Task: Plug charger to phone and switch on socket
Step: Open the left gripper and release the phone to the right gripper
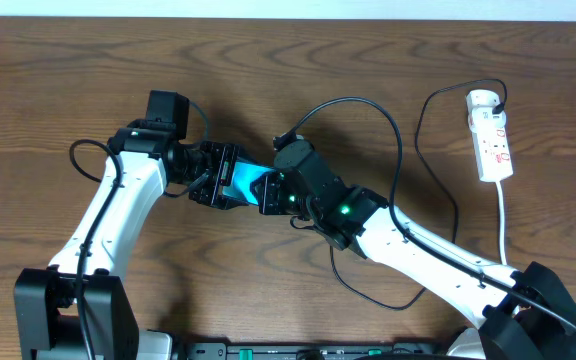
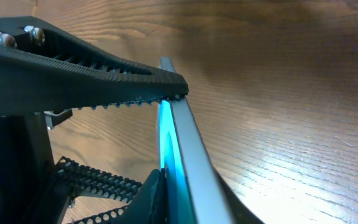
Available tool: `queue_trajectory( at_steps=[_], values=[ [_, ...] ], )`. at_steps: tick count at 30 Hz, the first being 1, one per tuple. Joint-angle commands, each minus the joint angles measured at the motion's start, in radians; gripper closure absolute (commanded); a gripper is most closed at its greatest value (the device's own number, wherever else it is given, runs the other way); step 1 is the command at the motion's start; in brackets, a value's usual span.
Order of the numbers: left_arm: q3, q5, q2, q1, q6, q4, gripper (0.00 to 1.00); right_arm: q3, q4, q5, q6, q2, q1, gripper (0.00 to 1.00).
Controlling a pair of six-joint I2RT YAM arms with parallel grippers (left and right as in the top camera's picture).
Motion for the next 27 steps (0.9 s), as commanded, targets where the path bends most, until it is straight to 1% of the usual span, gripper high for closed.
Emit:
queue_trajectory(
  at_steps=[1, 8, 17, 27],
  values=[
    [0.013, 0.032, -0.007, -0.004, -0.004, 0.002, 0.93, 0.014, 0.000, 0.012, -0.004, -0.001, 0.005, 0.87],
    [0.013, 0.031, -0.007, -0.004, -0.004, 0.002, 0.93, 0.014, 0.000, 0.012, -0.004, -0.001, 0.005, 0.87],
    [0.013, 0.031, -0.007, -0.004, -0.004, 0.002, 0.93, 0.014, -0.001, 0.012, -0.004, -0.001, 0.005, 0.99],
    [0.013, 0.031, -0.007, -0.004, -0.001, 0.002, 0.93, 0.014, -0.003, 0.012, -0.004, -0.001, 0.005, 0.99]
  ],
)
